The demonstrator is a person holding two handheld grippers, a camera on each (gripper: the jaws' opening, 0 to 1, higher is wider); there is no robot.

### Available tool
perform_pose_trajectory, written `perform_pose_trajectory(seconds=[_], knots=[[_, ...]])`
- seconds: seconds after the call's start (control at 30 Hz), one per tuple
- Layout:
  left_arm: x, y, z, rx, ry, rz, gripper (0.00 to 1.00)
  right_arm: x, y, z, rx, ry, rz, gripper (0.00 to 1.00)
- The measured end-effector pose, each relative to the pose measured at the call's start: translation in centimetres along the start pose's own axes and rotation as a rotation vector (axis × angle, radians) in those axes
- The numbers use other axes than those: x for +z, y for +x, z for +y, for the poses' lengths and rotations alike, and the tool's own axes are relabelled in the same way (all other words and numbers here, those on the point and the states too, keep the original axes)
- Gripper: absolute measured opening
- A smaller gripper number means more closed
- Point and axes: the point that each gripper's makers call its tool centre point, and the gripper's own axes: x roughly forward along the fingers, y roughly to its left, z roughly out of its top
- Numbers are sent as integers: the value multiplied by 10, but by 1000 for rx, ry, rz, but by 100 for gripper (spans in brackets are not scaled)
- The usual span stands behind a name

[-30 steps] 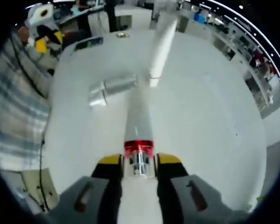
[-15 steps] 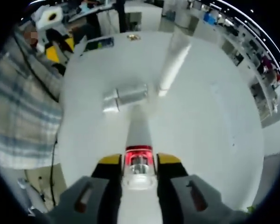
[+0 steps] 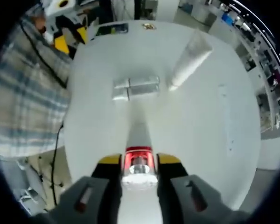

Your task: Arrange the skincare products in the storage area until every visible bottle or jar stands upright without overlapping.

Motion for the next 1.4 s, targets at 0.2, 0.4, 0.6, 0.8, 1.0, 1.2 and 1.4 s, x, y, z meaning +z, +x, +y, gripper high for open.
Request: perform_pose_trajectory(seconds=[0.2,0.4,0.6,0.8,1.0,1.2,1.4], knots=[[-3,1,0,1,-8,-2,26,-9,-3,1,3,-44,68,25],[-5,-1,2,15,-25,-8,26,-11,-5,-1,16,-91,132,25],[-7,-1,2,20,-32,-8,26,-4,-3,-2,41,-133,199,25],[-7,-2,1,26,-35,-8,26,5,-1,-3,53,-171,264,25],[-11,-2,0,29,-40,-3,26,14,2,-4,57,-178,299,26],[-13,-4,-1,33,-43,-2,26,26,5,-1,72,-184,314,26],[-17,-10,0,50,-58,-11,26,36,10,-1,81,-189,319,26]])
